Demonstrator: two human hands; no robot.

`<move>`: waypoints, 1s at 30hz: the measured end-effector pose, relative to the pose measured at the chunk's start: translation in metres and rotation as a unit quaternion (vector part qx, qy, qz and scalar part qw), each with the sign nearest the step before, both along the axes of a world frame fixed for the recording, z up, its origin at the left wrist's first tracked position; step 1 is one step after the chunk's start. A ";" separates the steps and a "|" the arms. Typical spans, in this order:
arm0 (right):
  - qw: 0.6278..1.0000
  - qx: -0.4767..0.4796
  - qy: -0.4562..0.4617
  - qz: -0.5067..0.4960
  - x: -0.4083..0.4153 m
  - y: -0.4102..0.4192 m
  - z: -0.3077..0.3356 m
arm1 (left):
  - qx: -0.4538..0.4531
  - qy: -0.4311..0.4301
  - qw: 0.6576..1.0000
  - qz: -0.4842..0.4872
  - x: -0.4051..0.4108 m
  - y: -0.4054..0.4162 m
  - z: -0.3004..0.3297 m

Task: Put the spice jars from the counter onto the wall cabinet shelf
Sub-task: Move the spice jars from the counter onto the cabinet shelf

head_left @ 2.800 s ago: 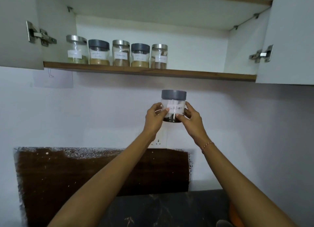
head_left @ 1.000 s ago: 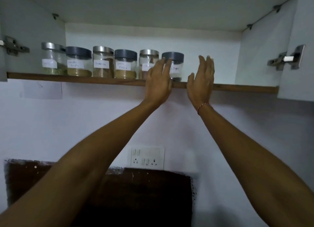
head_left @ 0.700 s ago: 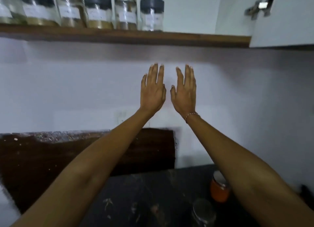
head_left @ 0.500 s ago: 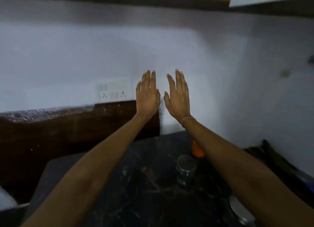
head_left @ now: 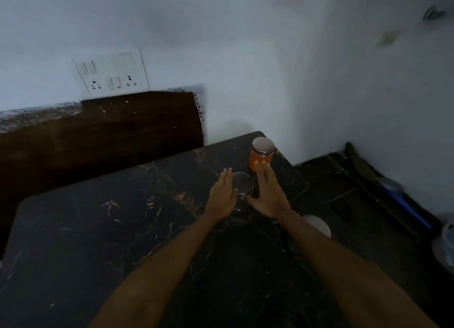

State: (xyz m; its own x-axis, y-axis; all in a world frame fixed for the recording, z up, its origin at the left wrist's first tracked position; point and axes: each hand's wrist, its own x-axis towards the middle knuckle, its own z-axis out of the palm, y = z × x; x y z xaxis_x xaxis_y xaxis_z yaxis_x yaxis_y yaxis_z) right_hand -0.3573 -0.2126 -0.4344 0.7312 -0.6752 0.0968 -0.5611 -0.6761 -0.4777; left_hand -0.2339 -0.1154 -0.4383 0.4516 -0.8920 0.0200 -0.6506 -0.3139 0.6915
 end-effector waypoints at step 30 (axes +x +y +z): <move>0.936 0.268 -0.226 -0.018 0.093 -0.002 0.095 | -0.289 0.481 0.798 0.220 0.030 -0.014 0.061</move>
